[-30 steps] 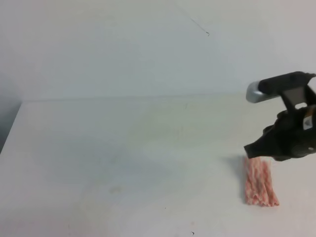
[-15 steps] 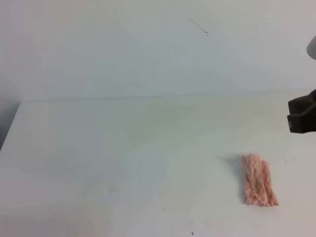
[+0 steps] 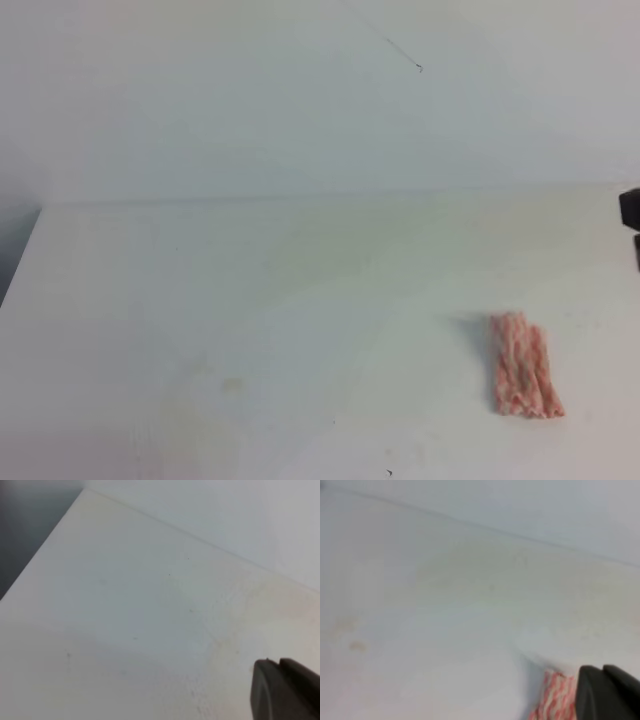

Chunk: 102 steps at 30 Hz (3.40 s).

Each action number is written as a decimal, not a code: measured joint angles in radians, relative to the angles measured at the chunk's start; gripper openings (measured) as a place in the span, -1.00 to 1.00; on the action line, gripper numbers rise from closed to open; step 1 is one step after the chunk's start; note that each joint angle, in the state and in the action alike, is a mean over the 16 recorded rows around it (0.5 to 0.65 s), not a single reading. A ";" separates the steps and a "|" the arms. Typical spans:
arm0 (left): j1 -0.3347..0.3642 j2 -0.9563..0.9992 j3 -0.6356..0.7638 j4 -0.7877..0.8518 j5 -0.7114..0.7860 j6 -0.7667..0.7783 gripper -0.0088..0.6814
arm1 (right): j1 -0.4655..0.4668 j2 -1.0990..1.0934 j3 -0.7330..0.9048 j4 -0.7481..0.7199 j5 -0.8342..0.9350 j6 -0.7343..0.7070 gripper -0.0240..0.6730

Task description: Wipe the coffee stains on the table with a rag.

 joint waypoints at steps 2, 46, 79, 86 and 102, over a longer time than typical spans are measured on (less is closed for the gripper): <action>0.000 0.000 0.000 0.000 0.000 0.000 -0.97 | -0.013 -0.063 0.011 -0.006 0.000 -0.001 -0.94; 0.000 0.001 0.000 0.000 0.000 0.000 -0.97 | -0.356 -1.000 1.000 -0.344 -0.242 0.219 -0.94; 0.000 0.001 0.000 0.000 0.000 0.000 -0.97 | -0.356 -1.000 1.003 -0.345 -0.243 0.237 -0.94; 0.000 0.001 0.000 0.000 0.000 0.000 -0.97 | -0.355 -1.000 1.003 -0.345 -0.243 0.238 -0.94; 0.000 0.001 0.000 0.000 0.000 0.000 -0.97 | -0.355 -1.000 1.003 -0.345 -0.243 0.242 -0.94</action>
